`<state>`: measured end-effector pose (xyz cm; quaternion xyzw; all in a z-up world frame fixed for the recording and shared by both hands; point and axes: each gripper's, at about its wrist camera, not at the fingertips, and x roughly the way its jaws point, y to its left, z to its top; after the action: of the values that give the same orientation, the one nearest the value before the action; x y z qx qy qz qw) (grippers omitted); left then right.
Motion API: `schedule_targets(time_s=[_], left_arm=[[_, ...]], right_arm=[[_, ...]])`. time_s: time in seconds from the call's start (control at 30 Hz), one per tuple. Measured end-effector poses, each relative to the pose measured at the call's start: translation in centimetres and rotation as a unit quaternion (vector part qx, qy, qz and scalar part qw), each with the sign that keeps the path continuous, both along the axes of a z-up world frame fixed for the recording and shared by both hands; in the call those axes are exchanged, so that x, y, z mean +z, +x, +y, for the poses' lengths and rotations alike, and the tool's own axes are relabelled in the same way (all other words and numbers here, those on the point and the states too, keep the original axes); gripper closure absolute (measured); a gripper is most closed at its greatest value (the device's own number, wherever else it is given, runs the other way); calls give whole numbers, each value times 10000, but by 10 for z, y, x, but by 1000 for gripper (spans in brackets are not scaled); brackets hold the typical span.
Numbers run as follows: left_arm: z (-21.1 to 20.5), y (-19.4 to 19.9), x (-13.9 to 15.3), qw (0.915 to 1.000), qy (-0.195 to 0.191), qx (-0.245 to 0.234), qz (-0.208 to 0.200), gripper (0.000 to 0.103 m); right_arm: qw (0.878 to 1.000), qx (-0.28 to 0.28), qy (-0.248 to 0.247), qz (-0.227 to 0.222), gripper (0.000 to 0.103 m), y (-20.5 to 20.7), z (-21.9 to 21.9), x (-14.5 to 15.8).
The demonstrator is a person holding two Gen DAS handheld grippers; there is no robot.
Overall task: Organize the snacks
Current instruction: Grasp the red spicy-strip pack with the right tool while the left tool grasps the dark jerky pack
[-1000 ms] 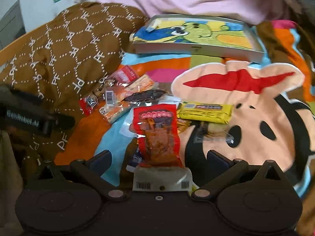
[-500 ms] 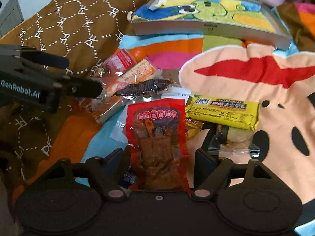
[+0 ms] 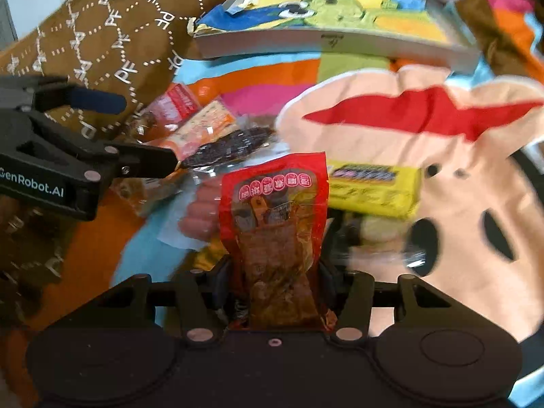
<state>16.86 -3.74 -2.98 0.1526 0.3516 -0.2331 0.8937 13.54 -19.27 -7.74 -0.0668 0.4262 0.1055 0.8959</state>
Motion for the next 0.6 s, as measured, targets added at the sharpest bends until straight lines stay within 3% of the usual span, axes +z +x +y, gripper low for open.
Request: schedule_targets(time_s=[0.17,0.37,0.6], left_arm=[[-20,-4,-12,9979,412,-454,-192,12],[-37,-2,-26,9948,625,-805,46,21],[-42,1,-32,9959,504,-614,435,24]], right_arm=[[9971,-216,-568,-457,50,-3,-12,9],[9979,-580,9,-279,50,6,-41,14],[9976,-606,266,-222,50,8,-47,15]])
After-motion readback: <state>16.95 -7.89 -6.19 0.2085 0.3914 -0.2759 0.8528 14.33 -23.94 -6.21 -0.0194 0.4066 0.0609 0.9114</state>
